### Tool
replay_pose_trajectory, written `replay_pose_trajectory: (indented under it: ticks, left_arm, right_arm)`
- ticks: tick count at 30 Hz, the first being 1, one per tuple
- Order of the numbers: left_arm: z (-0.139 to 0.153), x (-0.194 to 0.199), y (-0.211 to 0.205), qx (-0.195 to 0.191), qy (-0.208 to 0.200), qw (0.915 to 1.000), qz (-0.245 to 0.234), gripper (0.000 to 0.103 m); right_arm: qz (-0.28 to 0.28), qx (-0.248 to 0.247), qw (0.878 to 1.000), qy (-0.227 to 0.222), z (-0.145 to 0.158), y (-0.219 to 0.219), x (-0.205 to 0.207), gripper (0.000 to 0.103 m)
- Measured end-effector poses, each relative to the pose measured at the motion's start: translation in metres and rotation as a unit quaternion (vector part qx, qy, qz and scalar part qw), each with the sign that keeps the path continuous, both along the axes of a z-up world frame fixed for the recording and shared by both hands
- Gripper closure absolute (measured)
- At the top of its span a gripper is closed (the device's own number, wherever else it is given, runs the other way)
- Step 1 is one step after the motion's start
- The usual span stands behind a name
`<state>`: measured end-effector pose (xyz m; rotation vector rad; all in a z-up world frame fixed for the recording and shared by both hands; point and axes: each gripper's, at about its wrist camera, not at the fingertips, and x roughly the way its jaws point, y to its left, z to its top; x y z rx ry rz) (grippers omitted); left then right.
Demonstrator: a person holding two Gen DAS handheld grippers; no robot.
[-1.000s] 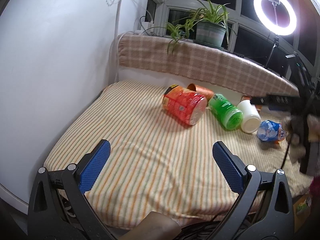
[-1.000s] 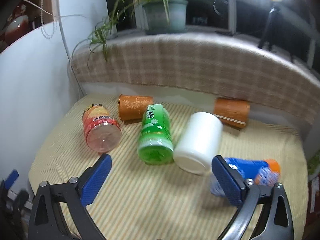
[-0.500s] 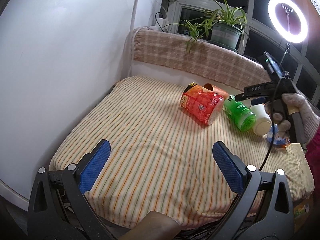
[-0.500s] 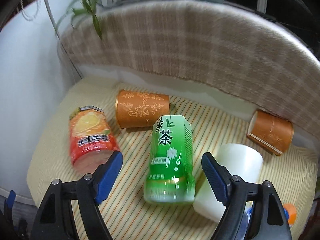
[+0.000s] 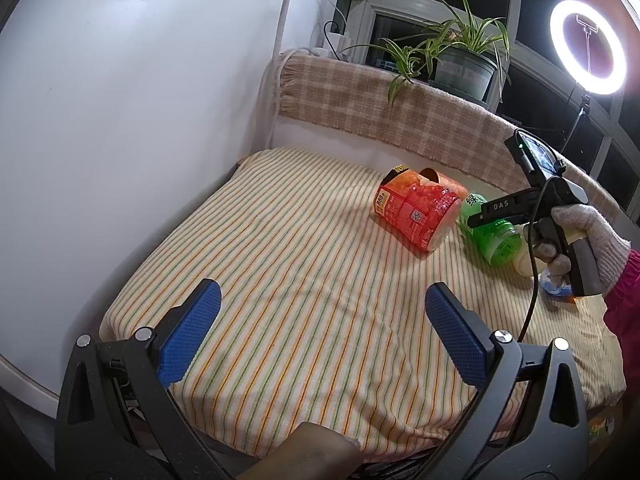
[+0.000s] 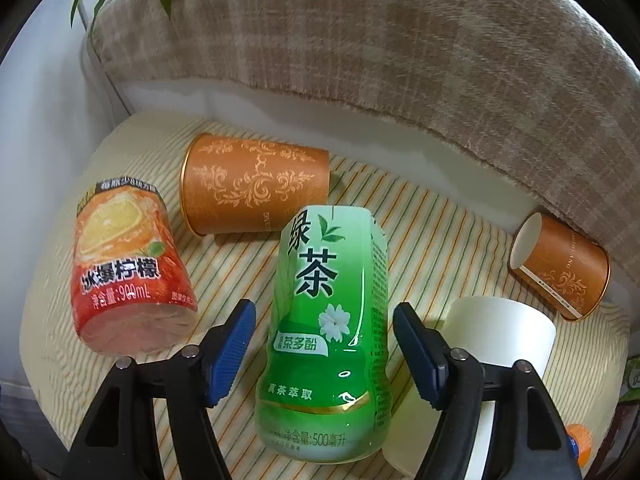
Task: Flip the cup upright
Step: 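Close the right tool on the green tea bottle and lift it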
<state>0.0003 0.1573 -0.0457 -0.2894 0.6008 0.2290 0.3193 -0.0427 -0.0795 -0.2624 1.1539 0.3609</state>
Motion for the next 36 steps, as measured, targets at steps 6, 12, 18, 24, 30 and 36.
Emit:
replay_pose_trajectory:
  ticks: [6, 12, 18, 24, 30, 36]
  left_arm:
    - [0.002, -0.003, 0.001, 0.002, -0.004, 1.0, 0.004, 0.0]
    - [0.007, -0.006, 0.002, 0.004, -0.009, 0.9999, 0.006, 0.0]
    - [0.012, -0.013, -0.003, 0.008, -0.018, 0.9998, 0.005, 0.0]
    - [0.021, -0.023, -0.009, 0.012, -0.029, 0.9995, 0.002, 0.0]
    - [0.029, -0.033, -0.019, 0.018, -0.04, 0.999, -0.006, 0.0]
    - [0.028, -0.033, -0.032, 0.016, -0.035, 0.9986, -0.036, 0.0]
  right_arm:
    - [0.005, -0.016, 1.0, -0.005, -0.004, 0.004, -0.001, 0.04]
    - [0.001, -0.001, 1.0, -0.014, 0.004, 0.001, -0.011, 0.04]
    - [0.005, 0.02, 0.999, -0.036, 0.023, -0.007, -0.034, 0.041]
    - [0.009, 0.046, 0.997, -0.056, 0.043, -0.016, -0.07, 0.041]
    - [-0.001, 0.107, 0.993, -0.057, 0.057, -0.033, -0.107, 0.041]
    - [-0.025, 0.153, 0.987, -0.035, 0.053, -0.052, -0.156, 0.041]
